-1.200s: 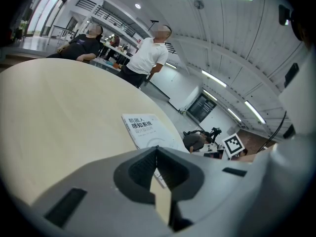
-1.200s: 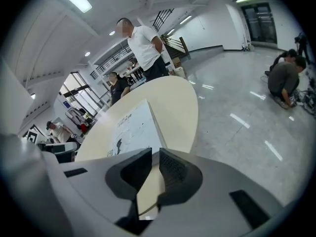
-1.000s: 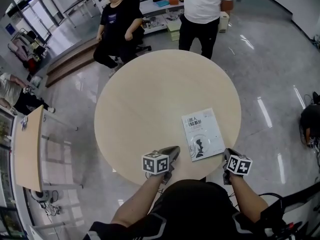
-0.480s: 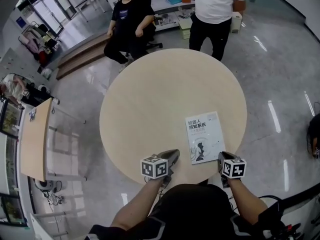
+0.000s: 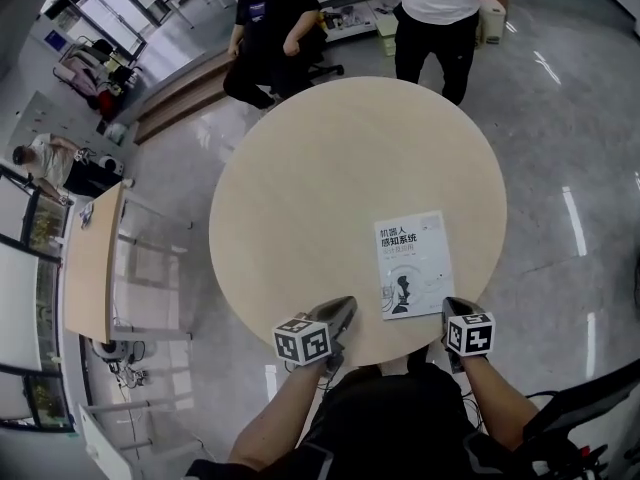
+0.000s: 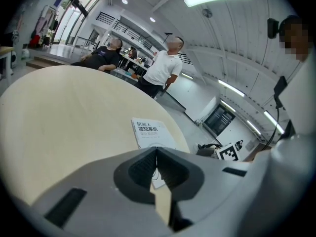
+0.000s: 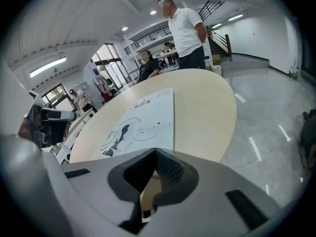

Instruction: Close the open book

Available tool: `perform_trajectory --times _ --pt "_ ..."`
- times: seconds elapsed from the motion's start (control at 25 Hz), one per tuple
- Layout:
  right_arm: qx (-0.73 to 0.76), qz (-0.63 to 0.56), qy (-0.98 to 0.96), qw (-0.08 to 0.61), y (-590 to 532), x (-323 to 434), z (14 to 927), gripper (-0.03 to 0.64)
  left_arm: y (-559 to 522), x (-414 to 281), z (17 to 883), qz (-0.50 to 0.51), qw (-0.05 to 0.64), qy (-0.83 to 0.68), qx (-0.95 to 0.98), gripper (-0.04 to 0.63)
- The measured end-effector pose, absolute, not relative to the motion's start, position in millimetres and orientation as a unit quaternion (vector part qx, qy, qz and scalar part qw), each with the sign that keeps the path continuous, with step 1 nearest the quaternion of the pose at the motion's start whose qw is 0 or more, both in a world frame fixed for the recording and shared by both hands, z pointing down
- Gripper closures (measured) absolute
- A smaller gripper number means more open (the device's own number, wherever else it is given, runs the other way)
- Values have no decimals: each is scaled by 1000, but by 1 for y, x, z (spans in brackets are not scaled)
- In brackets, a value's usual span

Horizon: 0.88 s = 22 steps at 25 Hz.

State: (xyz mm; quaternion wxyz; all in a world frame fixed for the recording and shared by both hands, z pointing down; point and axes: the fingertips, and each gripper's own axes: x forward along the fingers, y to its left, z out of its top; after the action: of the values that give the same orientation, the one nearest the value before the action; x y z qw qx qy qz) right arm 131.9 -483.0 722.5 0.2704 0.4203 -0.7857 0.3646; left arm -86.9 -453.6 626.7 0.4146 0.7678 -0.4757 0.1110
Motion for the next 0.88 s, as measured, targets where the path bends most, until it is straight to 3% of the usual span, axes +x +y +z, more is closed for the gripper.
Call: perform_trajectory --times 0.24,0.56,0.88 --pt "392 337 -814 263 -487 127 723 618 -439 -92 619 85 389 -489 776 602" --pt "384 236 -876 171 -456 87 610 618 -384 -99 573 41 308 -468 827 602" --pt "396 211 -884 131 -344 71 528 618 -276 -111 508 -9 245 -449 859 603"
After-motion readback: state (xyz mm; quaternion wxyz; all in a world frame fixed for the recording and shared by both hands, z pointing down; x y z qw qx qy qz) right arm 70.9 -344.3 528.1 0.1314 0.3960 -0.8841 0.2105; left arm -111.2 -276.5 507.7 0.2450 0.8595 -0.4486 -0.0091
